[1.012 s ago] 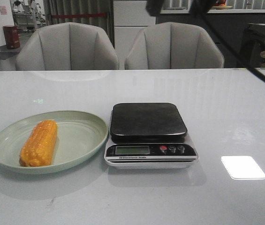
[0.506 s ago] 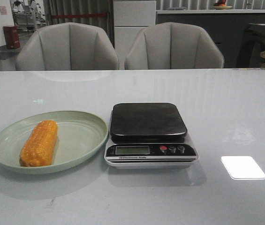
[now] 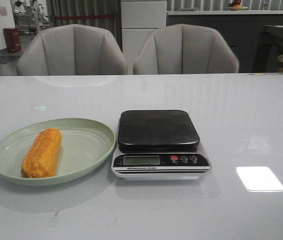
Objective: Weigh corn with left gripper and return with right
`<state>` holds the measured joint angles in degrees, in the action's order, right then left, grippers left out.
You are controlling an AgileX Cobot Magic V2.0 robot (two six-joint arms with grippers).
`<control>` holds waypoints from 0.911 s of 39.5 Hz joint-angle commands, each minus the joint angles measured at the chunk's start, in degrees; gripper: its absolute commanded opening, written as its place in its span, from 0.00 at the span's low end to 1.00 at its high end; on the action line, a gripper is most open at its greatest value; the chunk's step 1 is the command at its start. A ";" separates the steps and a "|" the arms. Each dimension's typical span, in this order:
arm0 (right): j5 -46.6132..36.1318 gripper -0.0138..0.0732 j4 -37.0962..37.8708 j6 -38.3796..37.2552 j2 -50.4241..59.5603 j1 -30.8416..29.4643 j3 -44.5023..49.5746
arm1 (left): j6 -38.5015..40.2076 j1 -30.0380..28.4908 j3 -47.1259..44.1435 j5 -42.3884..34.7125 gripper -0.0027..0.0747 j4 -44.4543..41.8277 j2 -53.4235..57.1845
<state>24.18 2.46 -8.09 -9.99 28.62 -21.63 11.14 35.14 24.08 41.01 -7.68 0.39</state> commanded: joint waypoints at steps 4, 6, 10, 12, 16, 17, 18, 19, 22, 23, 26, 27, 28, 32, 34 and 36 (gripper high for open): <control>-11.57 0.82 0.99 0.64 0.91 -0.27 4.62 | 0.09 -0.01 1.22 -4.03 0.18 -0.24 1.10; -12.54 0.82 0.99 0.64 0.91 -0.27 5.98 | 0.09 -0.01 1.22 -4.03 0.18 -0.24 1.10; -14.27 0.81 0.99 0.64 0.91 -0.21 7.57 | 0.09 -0.01 1.22 -4.03 0.18 -0.24 1.10; -14.61 0.77 0.99 0.64 0.91 -0.21 7.90 | 0.09 -0.01 1.22 -4.03 0.18 -0.24 1.10; -14.44 0.48 1.49 0.69 0.91 -0.27 8.02 | 0.09 -0.01 1.22 -4.03 0.18 -0.24 1.10; -14.44 0.36 1.49 0.69 0.91 -0.27 8.02 | 0.09 -0.01 1.22 -4.03 0.18 -0.24 1.10; -14.44 0.29 1.49 0.69 0.91 -0.27 8.02 | 0.09 -0.01 1.22 -4.03 0.18 -0.24 1.10; -14.49 0.31 1.39 0.69 0.91 -0.27 8.02 | 0.09 -0.01 1.22 -4.03 0.18 -0.24 1.10; -14.49 0.38 1.39 0.69 0.91 -0.27 8.02 | 0.09 -0.01 1.22 -4.03 0.18 -0.24 1.10; -14.44 0.39 1.39 0.69 0.91 -0.27 8.02 | 0.09 -0.01 1.22 -4.03 0.18 -0.24 1.10; -14.44 0.38 1.39 0.69 0.91 -0.27 8.02 | 0.09 -0.01 1.22 -4.03 0.18 -0.24 1.10; -14.44 0.38 1.39 0.69 0.91 -0.27 8.02 | 0.09 -0.01 1.22 -4.03 0.18 -0.24 1.10; -14.44 0.38 1.39 0.69 0.91 -0.27 8.02 | 0.09 -0.01 1.22 -4.03 0.18 -0.24 1.10; -14.44 0.38 1.39 0.69 0.91 -0.27 8.02 | 0.09 -0.01 1.22 -4.03 0.18 -0.24 1.10; -14.44 0.38 1.39 0.69 0.91 -0.27 8.02 | 0.09 -0.01 1.22 -4.03 0.18 -0.24 1.10; -14.44 0.38 1.39 0.69 0.91 -0.27 8.02 | 0.09 -0.01 1.22 -4.03 0.18 -0.24 1.10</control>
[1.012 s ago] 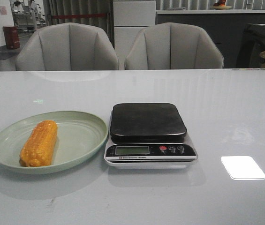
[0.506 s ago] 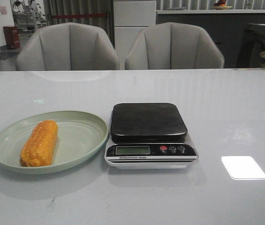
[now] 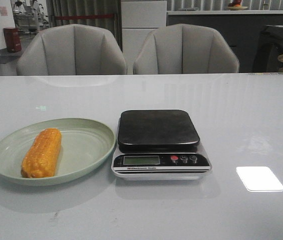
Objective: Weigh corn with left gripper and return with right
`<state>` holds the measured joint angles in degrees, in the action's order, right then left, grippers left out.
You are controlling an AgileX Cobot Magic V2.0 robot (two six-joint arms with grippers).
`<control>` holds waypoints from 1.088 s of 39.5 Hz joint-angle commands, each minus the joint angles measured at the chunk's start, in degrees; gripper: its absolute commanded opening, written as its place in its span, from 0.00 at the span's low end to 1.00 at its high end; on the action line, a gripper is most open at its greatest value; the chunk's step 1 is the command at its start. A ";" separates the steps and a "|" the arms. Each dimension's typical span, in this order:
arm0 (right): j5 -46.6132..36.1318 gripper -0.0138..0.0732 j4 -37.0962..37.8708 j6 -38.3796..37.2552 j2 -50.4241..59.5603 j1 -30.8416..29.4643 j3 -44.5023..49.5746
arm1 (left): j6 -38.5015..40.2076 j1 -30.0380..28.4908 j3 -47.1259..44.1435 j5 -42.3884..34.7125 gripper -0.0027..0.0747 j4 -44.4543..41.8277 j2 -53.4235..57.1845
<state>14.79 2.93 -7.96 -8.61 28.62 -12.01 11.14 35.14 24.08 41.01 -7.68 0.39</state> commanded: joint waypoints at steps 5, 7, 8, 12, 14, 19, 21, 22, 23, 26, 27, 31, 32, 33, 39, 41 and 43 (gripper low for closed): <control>-5.04 0.38 0.92 0.56 -0.47 -0.27 -1.60 | 0.09 -0.01 1.22 -4.03 0.18 -0.24 1.10; -5.04 0.38 0.92 0.56 -0.47 -0.27 -1.60 | 0.09 -0.01 1.22 -4.03 0.18 -0.24 1.10; -5.04 0.38 0.92 0.56 -0.47 -0.27 -1.60 | 0.09 -0.01 1.12 -4.03 0.18 -0.24 1.10; -5.04 0.38 0.92 0.56 -0.47 -0.27 -1.60 | 0.09 -0.01 0.98 -3.62 0.18 -0.24 1.10; -5.04 0.38 0.92 0.56 -0.47 -0.27 -1.60 | -0.25 -0.01 0.98 -3.62 0.18 -1.01 1.10; -5.04 0.38 0.92 0.56 -0.47 -0.27 -1.60 | -1.18 -0.26 0.69 -8.31 0.18 -5.78 1.10; -5.04 0.38 0.92 0.56 -0.47 -0.27 -1.60 | -2.02 -1.42 -0.08 -11.54 0.18 -6.31 1.10; -5.04 0.38 0.92 0.56 -0.47 -0.27 -1.60 | -2.62 -2.09 -0.75 -13.17 0.18 -6.41 1.10; -5.04 0.38 0.92 0.56 -0.47 -0.27 -1.60 | -3.39 -3.18 -1.54 -14.36 0.18 -6.41 1.10; -5.04 0.38 0.92 0.56 -0.47 -0.27 -1.60 | -4.54 -6.95 -4.30 -18.16 0.18 -6.20 1.10; -5.04 0.38 0.92 0.56 -0.47 -0.27 -1.60 | -4.54 -8.55 -5.43 -18.92 0.18 -6.20 1.10; -5.04 0.38 0.92 0.56 -0.47 -0.27 -1.60 | -4.54 -14.96 -9.78 -22.13 0.18 -3.93 1.10; -5.04 0.38 0.92 0.56 -0.47 -0.27 -1.60 | -4.54 -16.30 -10.65 -23.02 0.18 -3.21 1.10; -5.04 0.38 0.92 0.56 -0.47 -0.27 -1.60 | -4.54 -18.11 -11.81 -24.06 0.18 -2.25 1.10; -5.04 0.38 0.92 0.56 -0.47 -0.27 -1.60 | -4.54 -26.97 -17.80 -32.78 0.18 1.76 1.10; -5.04 0.38 0.92 0.56 -0.47 -0.27 -1.60 | -4.54 -29.86 -20.08 -37.36 0.18 2.65 1.10; -5.04 0.38 0.92 0.56 -0.47 -0.27 -1.60 | -4.54 -32.08 -22.16 -41.01 0.18 2.92 1.10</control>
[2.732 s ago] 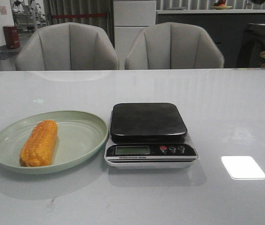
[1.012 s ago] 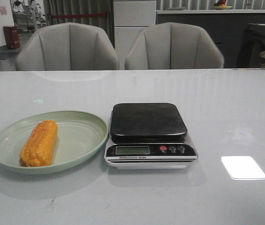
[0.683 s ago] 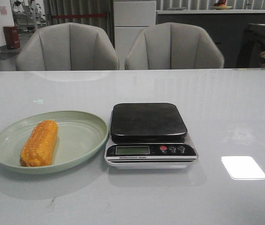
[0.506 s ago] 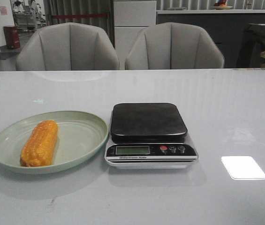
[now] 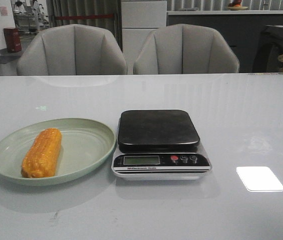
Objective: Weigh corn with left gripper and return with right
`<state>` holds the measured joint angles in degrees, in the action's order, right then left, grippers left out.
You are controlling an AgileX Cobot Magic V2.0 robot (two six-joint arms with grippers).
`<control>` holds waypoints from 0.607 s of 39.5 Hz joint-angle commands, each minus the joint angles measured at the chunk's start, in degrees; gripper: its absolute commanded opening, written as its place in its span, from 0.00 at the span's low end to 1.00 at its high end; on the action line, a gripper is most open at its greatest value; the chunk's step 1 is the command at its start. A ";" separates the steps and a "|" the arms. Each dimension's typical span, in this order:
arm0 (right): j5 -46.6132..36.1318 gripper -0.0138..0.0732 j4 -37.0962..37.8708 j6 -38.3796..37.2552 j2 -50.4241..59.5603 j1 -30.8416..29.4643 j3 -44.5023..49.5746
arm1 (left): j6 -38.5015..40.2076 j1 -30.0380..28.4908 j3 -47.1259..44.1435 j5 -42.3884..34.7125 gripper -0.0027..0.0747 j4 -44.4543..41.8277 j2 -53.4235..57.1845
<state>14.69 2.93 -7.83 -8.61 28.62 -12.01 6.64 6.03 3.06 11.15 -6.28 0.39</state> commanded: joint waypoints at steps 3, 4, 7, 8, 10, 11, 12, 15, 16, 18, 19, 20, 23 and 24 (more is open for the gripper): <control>-4.94 0.38 0.92 0.43 -0.47 -0.27 -1.60 | -0.05 -5.64 -4.41 -15.73 0.18 2.34 1.10; -4.94 0.38 0.92 0.43 -0.47 -0.27 -1.60 | -0.05 -6.32 -5.21 -16.87 0.18 2.65 1.10; -4.94 0.38 0.92 0.43 -0.47 -0.27 -1.60 | -0.05 -7.30 -5.05 -15.57 0.18 2.79 1.16; -4.94 0.38 0.92 0.43 -0.47 -0.27 -1.60 | -0.05 -7.26 -5.27 -16.14 0.18 2.79 1.16; -4.94 0.38 0.92 0.43 -0.47 -0.27 -1.60 | -0.05 -7.26 -5.27 -16.00 0.18 2.79 1.16; -4.94 0.38 0.92 0.43 -0.47 -0.27 -1.60 | -0.05 -7.26 -5.27 -16.00 0.18 2.79 1.16; -4.94 0.38 0.92 0.43 -0.47 -0.27 -1.60 | -0.05 -7.15 -5.27 -16.00 0.18 2.79 1.16; -4.94 0.38 0.92 0.43 -0.47 -0.27 -1.60 | -0.05 -6.86 -5.27 -16.00 0.18 2.79 1.16; -4.94 0.38 0.92 0.43 -0.47 -0.27 -1.60 | -0.05 -6.63 -5.27 -15.91 0.18 2.79 1.16; -4.94 0.38 0.92 0.43 -0.47 -0.27 -1.60 | -0.05 -6.52 -5.27 -15.75 0.18 2.79 1.16; -4.94 0.38 0.92 0.43 -0.47 -0.27 -1.60 | -0.05 -6.52 -5.27 -15.75 0.18 2.79 1.16; -4.94 0.38 0.92 0.43 -0.47 -0.27 -1.60 | -0.05 -6.52 -5.27 -15.75 0.18 2.79 1.16; -4.94 0.38 0.92 0.43 -0.47 -0.27 -1.60 | -0.05 -6.52 -5.27 -15.75 0.18 2.79 1.16; -4.94 0.38 0.92 0.43 -0.47 -0.27 -1.60 | -0.05 -6.52 -5.27 -15.75 0.18 2.79 1.16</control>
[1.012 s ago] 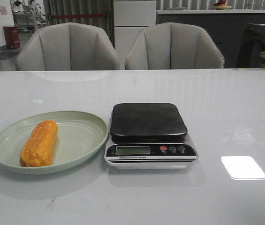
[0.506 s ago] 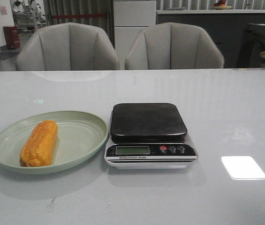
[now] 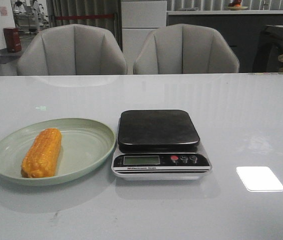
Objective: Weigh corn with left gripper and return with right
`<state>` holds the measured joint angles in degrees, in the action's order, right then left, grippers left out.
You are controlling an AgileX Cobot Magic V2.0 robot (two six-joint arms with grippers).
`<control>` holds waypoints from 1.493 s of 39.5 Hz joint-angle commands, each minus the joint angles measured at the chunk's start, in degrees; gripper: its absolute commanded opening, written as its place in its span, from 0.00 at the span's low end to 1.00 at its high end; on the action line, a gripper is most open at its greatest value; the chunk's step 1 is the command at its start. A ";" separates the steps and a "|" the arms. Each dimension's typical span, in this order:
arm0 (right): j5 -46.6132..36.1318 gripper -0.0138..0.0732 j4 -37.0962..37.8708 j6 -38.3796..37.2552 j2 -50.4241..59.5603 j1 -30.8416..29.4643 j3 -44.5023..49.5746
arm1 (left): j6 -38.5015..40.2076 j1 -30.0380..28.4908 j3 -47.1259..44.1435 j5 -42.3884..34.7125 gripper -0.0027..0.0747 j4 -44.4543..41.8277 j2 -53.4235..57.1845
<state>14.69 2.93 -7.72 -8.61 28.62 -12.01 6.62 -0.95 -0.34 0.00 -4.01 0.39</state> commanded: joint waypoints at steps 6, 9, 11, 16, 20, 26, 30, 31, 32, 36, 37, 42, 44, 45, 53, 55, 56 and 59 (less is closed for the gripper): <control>-4.94 0.38 0.92 0.32 -0.47 -0.27 -1.60 | -0.02 0.46 -1.87 -4.59 0.18 0.52 1.16; -4.94 0.38 0.92 0.32 -0.47 -0.27 -1.60 | -0.02 0.46 -1.87 -4.59 0.18 0.52 1.16; -4.94 0.38 0.92 0.32 -0.47 -0.27 -1.60 | -0.02 0.46 -1.87 -4.59 0.18 0.52 1.16; -4.94 0.38 0.92 0.32 -0.47 -0.27 -1.60 | -0.02 0.46 -1.87 -4.59 0.18 0.52 1.16; -4.94 0.38 0.92 0.32 -0.47 -0.27 -1.60 | -0.02 0.46 -1.87 -4.59 0.18 0.52 1.16; -4.94 0.38 0.92 0.32 -0.47 -0.27 -1.60 | -0.02 0.46 -1.87 -4.59 0.18 0.52 1.16; -5.36 0.38 0.92 0.32 -0.47 -0.27 -1.02 | -0.02 0.46 -1.87 -4.59 0.18 0.52 1.16; -5.29 0.38 0.92 0.32 -0.47 -0.34 -0.80 | -0.02 0.46 -1.87 -4.59 0.18 0.52 1.16; -5.23 0.38 0.92 0.32 -0.47 -0.62 -0.51 | -0.02 0.46 -1.87 -4.59 0.18 0.52 1.16; -5.37 0.38 0.92 0.32 -0.47 -3.25 0.29 | -0.02 0.46 -1.87 -4.59 0.18 0.52 1.16; -5.48 0.38 0.92 0.32 -0.47 -4.13 0.51 | -0.02 0.46 -1.87 -4.59 0.18 0.52 1.16; -6.18 0.38 0.92 0.32 -0.22 -10.55 1.55 | -0.02 0.46 -1.87 -4.59 0.18 0.52 1.16; -7.63 0.38 0.92 0.32 0.21 -13.18 2.43 | -0.02 0.46 -1.87 -4.59 0.18 0.52 1.16; -9.03 0.38 0.92 0.32 0.63 -14.98 3.08 | -0.02 0.46 -1.87 -4.59 0.18 0.52 1.16; -17.45 0.38 0.92 0.32 6.56 -21.45 9.33 | -0.02 0.46 -1.87 -4.59 0.18 0.52 1.16; -18.79 0.38 0.92 0.32 8.16 -21.53 10.92 | -0.02 0.46 -1.87 -4.59 0.18 0.52 1.16; -19.37 0.38 0.92 0.32 9.07 -21.53 11.59 | -0.02 0.46 -1.87 -4.59 0.18 0.52 1.16; -22.18 0.38 0.92 0.32 10.29 -21.53 14.30 | -0.02 0.46 -1.87 -4.59 0.18 0.52 1.16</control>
<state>0.68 3.06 -7.72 0.34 7.52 1.08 6.62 -0.95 -0.34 0.00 -4.01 0.39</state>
